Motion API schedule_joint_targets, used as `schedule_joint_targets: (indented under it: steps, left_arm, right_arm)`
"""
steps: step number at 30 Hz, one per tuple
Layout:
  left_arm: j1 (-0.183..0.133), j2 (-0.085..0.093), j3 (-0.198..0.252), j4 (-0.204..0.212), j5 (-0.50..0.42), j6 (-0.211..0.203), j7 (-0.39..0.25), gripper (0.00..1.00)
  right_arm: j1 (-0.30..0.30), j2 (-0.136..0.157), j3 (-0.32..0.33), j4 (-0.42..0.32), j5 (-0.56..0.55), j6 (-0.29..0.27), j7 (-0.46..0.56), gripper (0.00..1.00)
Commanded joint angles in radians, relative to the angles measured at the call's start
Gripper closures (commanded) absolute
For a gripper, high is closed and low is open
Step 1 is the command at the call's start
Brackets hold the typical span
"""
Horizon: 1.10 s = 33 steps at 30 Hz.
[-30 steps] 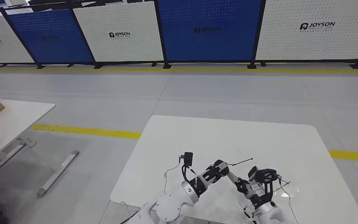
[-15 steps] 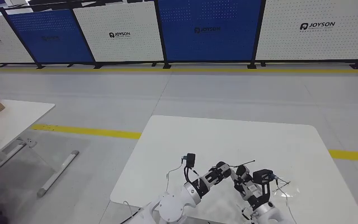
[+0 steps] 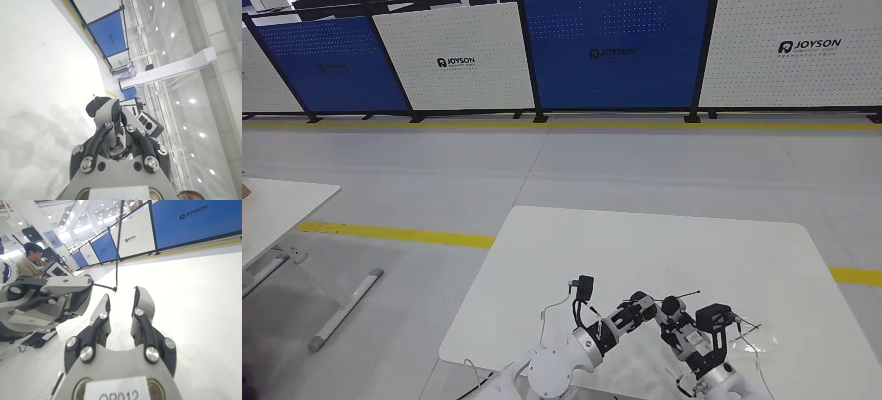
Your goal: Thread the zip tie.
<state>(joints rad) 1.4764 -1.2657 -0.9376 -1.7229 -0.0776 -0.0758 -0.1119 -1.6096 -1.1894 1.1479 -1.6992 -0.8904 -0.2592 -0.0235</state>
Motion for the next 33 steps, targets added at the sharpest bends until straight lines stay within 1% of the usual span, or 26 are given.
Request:
schedule_joint_targets:
  steps: [1,7,11,15,20,24,33]
  left_arm:
    - [0.001,0.000,0.001,0.001,0.003,0.001,0.000,1.00]
    - [0.001,0.001,0.005,0.000,0.012,0.003,-0.003,1.00]
    - [0.001,0.001,0.008,-0.002,0.018,0.004,-0.005,1.00]
    - [0.001,0.001,0.008,-0.002,0.021,0.004,-0.006,1.00]
    - [-0.006,0.000,0.013,0.008,0.028,0.002,-0.001,1.00]
    - [-0.009,-0.001,0.021,0.010,0.035,-0.027,-0.007,1.00]
    - [-0.003,0.001,0.025,-0.003,0.052,-0.075,-0.016,1.00]
  right_arm:
    - [-0.002,0.000,0.001,-0.001,0.000,-0.004,-0.008,0.74]
    - [-0.006,-0.001,0.007,-0.005,0.004,-0.005,-0.017,0.77]
    - [-0.007,-0.003,0.009,-0.005,0.007,-0.004,-0.018,0.85]
    - [-0.007,-0.004,0.010,-0.005,0.008,-0.004,-0.017,1.00]
    - [-0.004,-0.006,0.009,0.000,0.012,0.004,-0.017,1.00]
    - [-0.001,-0.007,0.006,0.008,0.011,0.003,-0.007,1.00]
    - [0.003,-0.009,0.000,0.004,-0.002,0.001,0.008,1.00]
